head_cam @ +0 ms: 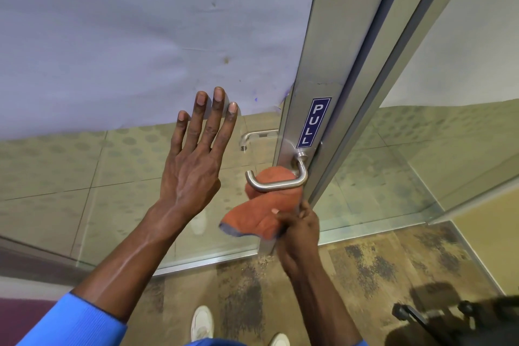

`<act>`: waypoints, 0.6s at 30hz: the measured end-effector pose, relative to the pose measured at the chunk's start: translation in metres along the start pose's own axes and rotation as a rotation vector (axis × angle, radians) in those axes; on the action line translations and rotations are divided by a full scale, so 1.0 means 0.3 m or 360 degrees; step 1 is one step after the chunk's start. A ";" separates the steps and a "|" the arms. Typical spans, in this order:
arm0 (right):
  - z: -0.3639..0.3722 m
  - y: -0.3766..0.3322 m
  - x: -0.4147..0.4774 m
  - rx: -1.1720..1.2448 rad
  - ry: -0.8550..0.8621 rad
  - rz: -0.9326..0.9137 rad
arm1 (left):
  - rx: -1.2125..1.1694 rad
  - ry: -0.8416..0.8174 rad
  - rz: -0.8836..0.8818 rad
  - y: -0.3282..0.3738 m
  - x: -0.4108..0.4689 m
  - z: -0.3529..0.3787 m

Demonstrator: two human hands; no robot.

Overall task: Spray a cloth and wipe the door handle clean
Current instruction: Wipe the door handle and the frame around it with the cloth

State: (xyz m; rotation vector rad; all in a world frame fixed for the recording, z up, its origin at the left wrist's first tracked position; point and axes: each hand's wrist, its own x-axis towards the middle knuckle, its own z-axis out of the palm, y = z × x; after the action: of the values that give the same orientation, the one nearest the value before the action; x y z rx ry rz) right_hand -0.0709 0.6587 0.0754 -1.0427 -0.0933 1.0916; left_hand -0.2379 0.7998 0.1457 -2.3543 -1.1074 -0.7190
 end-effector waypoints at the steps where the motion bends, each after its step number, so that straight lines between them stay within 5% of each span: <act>1: -0.021 -0.032 0.023 0.0002 0.0053 -0.0016 | 0.0003 0.0004 0.0001 -0.001 -0.001 0.001; 8: -0.070 -0.182 0.103 -0.1023 0.0207 -0.0357 | -0.0018 0.0006 0.0008 -0.002 0.000 0.005; 12: 0.001 -0.160 0.072 -0.2164 0.0239 -0.1112 | -0.0031 -0.0004 0.0006 0.001 -0.001 0.001; 18: -0.027 -0.055 0.010 -0.2500 0.0107 -0.1377 | -0.0021 0.0002 0.0009 0.001 0.000 0.003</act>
State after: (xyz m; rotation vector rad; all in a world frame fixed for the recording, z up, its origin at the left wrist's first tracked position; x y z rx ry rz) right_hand -0.0538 0.6548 0.0819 -2.0819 -1.3741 -0.0212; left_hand -0.2375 0.8002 0.1450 -2.3666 -1.0987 -0.7277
